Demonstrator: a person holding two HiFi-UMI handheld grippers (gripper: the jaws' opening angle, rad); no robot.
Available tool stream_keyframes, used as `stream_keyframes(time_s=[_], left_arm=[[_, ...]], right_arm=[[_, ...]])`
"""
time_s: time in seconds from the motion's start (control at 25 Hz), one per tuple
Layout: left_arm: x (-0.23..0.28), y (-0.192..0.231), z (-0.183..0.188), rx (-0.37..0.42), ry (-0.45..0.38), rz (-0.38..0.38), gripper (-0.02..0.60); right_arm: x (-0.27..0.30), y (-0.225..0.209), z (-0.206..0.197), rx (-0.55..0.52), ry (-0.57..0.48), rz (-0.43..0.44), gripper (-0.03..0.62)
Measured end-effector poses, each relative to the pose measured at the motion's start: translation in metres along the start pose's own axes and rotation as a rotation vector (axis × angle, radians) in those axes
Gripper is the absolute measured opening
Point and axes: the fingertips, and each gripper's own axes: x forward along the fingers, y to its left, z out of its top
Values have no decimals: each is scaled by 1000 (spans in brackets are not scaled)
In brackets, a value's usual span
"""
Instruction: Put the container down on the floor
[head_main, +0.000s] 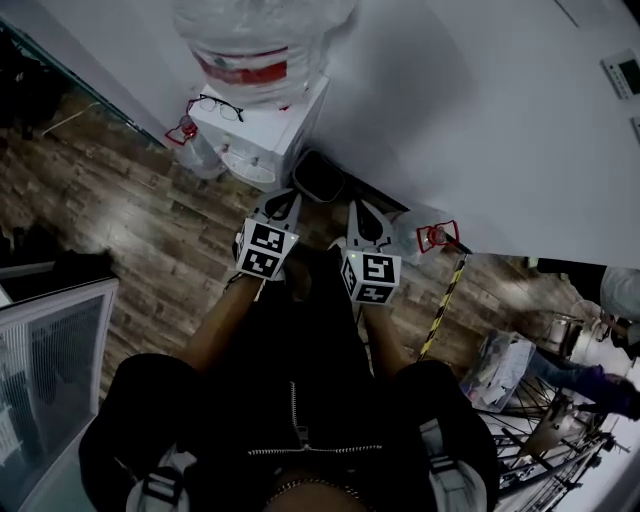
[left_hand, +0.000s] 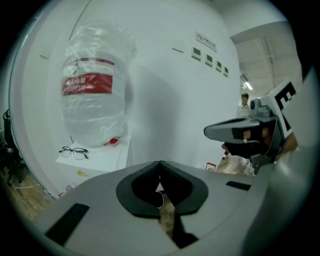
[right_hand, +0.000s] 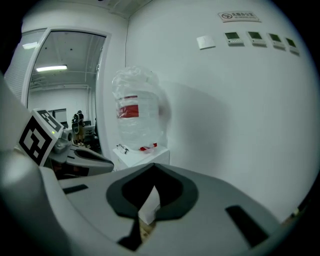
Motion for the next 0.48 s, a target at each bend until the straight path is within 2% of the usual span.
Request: stream_keyframes(time_s=[0.48], left_arm=[[-30,32,-2,-4,-9,7,15]], right_arm=[[16,55,27,-15,-38,52,9]])
